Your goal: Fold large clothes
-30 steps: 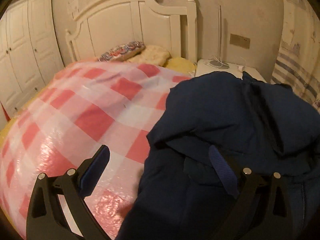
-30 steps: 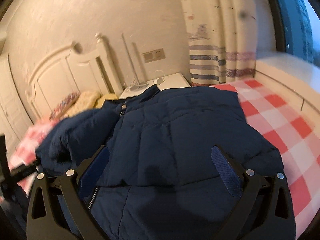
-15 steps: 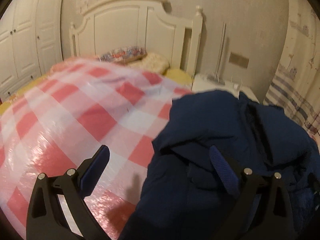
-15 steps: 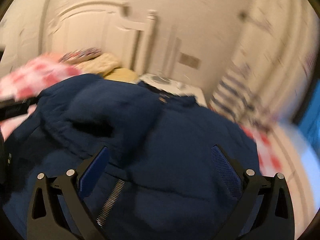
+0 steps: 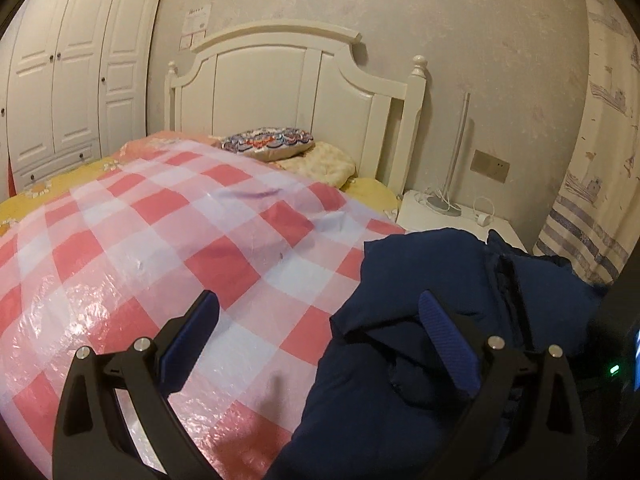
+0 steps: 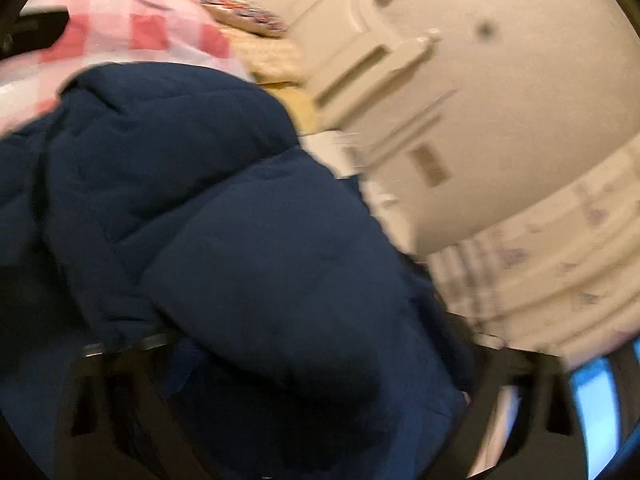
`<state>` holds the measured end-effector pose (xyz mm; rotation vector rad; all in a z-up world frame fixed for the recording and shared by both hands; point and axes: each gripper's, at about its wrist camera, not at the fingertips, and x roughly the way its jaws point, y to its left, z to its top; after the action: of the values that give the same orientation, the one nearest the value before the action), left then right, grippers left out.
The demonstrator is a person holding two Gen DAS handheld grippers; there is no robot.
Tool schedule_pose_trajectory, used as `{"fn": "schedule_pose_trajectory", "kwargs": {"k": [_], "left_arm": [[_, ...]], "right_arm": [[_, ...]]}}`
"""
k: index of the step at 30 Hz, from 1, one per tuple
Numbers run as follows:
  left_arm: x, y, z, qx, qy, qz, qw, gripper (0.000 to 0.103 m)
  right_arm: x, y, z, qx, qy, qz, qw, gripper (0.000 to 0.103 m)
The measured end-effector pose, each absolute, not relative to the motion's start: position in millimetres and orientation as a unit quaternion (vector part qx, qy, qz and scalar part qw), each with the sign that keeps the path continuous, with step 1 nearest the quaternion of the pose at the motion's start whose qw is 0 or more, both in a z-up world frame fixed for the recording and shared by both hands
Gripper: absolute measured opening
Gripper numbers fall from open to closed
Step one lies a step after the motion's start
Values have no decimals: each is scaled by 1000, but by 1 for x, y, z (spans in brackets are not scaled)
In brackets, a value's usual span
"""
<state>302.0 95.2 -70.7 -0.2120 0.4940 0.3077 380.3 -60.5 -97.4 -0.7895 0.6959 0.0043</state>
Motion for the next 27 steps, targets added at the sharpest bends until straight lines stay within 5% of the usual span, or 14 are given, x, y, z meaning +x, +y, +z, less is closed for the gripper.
{"fn": "schedule_pose_trajectory", "kwargs": {"k": [4, 8, 15, 17, 21, 23, 27], "left_arm": [[302, 98, -72, -111, 244, 151, 951, 99], [302, 97, -72, -108, 244, 149, 952, 99], [302, 99, -73, -113, 243, 153, 951, 100], [303, 101, -74, -118, 245, 155, 950, 100], [304, 104, -76, -125, 250, 157, 947, 100], [306, 104, -77, -123, 254, 156, 947, 100], [309, 105, -80, -121, 265, 157, 944, 100]], "right_arm": [[356, -106, -39, -195, 294, 56, 934, 43], [308, -227, 7, 130, 216, 82, 964, 40], [288, -357, -93, 353, 290, 14, 889, 41], [287, -369, -114, 410, 290, 26, 864, 44], [285, -365, -102, 406, 260, 50, 875, 93], [287, -357, -98, 382, 270, 42, 883, 93], [301, -348, -104, 353, 314, 26, 881, 51]]}}
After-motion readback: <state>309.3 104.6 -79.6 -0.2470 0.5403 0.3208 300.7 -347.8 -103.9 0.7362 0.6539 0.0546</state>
